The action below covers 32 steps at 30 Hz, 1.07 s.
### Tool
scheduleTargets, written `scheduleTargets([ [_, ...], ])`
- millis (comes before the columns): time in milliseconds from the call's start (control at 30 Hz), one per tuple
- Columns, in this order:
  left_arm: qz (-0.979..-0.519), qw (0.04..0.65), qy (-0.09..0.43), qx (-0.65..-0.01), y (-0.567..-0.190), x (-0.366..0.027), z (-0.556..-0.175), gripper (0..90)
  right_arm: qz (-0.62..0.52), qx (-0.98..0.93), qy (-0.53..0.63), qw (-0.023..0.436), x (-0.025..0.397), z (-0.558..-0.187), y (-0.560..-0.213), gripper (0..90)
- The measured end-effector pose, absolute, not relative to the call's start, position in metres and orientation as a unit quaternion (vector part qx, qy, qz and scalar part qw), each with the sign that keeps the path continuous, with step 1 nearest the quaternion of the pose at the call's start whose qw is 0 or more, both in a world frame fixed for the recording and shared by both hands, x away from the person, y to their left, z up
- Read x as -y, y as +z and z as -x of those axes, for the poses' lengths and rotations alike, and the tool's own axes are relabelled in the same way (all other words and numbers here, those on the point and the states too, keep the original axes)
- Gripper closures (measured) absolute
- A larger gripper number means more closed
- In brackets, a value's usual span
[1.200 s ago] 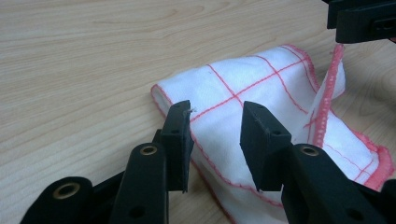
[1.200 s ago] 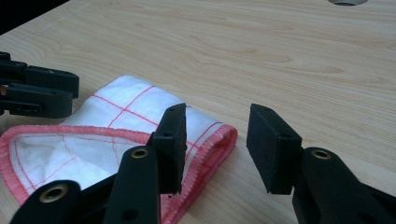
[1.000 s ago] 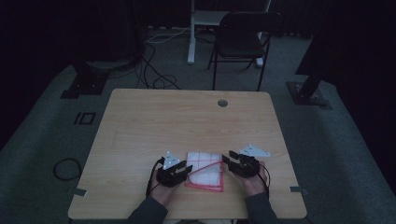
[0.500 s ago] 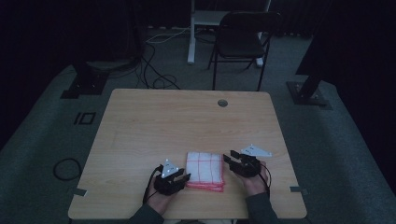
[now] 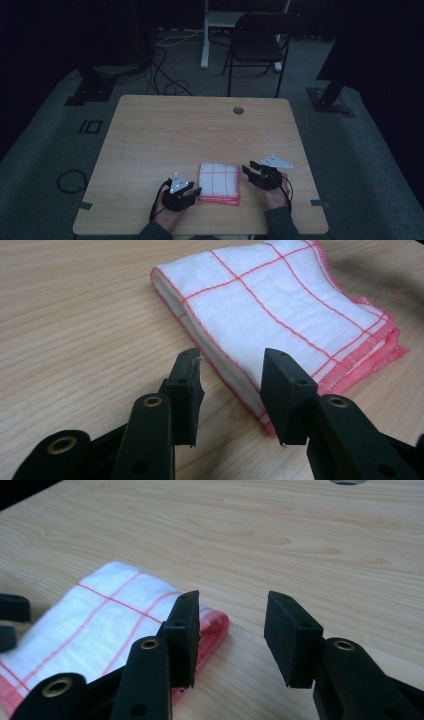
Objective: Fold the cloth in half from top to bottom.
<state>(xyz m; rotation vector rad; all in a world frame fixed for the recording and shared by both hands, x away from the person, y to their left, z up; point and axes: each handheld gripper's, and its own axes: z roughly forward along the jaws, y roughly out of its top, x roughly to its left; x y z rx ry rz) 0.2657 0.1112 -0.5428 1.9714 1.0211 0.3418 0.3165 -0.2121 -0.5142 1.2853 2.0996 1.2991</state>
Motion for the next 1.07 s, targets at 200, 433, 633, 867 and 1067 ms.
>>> scheduleTargets([
  [200,-0.787,0.426,0.148,-0.422,-0.541,-0.119,-0.267,59.6,-0.469,-0.74,0.442,0.192,0.225,-0.313,-0.522,57.1],
  [433,-0.775,0.428,0.161,-0.437,-0.536,-0.133,-0.271,59.5,-0.485,-0.739,0.42,0.206,0.237,-0.318,-0.53,56.6],
  [633,-0.765,0.428,0.163,-0.453,-0.535,-0.143,-0.275,59.0,-0.492,-0.739,0.41,0.208,0.24,-0.321,-0.535,56.1],
  [867,-0.754,0.432,0.162,-0.467,-0.532,-0.152,-0.279,59.0,-0.495,-0.741,0.402,0.21,0.241,-0.324,-0.538,55.8],
  [1067,-0.747,0.435,0.166,-0.475,-0.53,-0.159,-0.28,59.8,-0.497,-0.739,0.404,0.211,0.243,-0.325,-0.538,55.3],
])
